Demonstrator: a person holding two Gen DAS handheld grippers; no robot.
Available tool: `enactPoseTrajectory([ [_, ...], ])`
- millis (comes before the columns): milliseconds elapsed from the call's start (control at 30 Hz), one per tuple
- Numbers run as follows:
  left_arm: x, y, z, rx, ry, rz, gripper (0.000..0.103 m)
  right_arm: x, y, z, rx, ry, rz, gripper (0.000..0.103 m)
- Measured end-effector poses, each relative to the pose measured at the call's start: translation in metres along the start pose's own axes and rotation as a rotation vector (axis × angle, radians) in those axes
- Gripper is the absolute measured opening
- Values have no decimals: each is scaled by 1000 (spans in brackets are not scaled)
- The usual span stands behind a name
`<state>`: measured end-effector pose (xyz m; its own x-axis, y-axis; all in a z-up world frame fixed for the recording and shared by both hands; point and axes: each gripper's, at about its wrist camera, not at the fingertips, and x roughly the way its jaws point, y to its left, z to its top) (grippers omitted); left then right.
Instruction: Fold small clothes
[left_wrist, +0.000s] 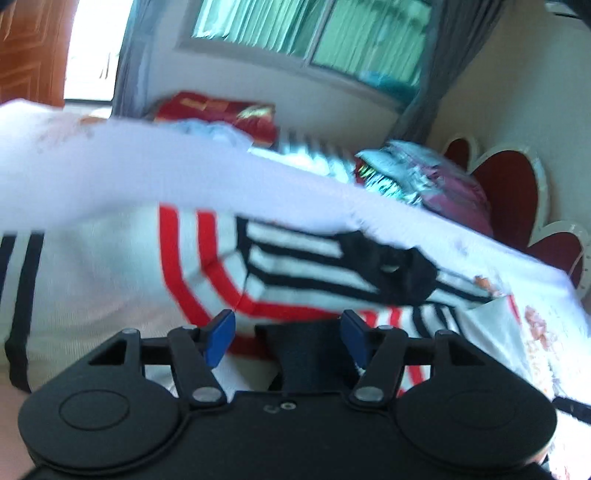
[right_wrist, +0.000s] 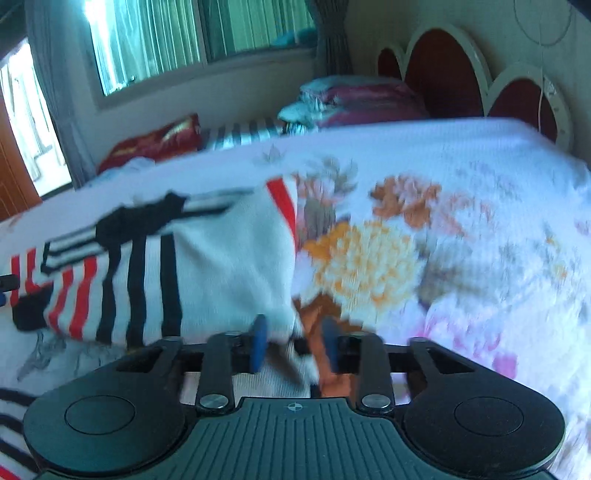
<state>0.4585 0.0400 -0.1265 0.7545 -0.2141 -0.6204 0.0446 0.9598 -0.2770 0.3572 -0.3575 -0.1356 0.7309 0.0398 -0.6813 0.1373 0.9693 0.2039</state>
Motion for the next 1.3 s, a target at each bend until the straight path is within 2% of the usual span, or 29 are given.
enactPoseTrajectory([
  [200,22,-38,-3,102,64,-90,62,50,-9,38,71,22,36,43],
  [300,36,-46,-13,131,93,-90,61,82,-11,55,120,48,56,43],
  [400,50,-43,-25,112,128,-67,61,110,-15,70,167,78,80,43],
  [500,53,-39,-29,121,121,-55,62,129,-15,83,183,82,99,43],
  [567,54,-40,-30,136,120,-51,62,137,-13,88,165,78,83,18],
  [633,56,-40,-30,142,119,-50,62,139,-10,89,138,72,56,11],
  [733,56,-40,-29,144,118,-51,62,141,-10,80,64,34,-40,10],
  [800,56,-41,-29,151,119,-48,62,141,-12,77,74,24,-43,11],
  [900,50,-43,-23,139,113,-40,61,132,-1,76,17,10,-75,11],
  [1000,42,-47,-17,141,70,-57,61,113,8,80,18,-41,-51,11],
  [1133,60,-45,-21,134,124,-38,62,105,39,72,-40,-25,47,11],
  [1233,63,-42,-26,168,108,-31,64,110,58,57,-100,6,51,12],
  [1300,61,-42,-26,186,113,-27,64,120,61,47,-140,36,5,12],
])
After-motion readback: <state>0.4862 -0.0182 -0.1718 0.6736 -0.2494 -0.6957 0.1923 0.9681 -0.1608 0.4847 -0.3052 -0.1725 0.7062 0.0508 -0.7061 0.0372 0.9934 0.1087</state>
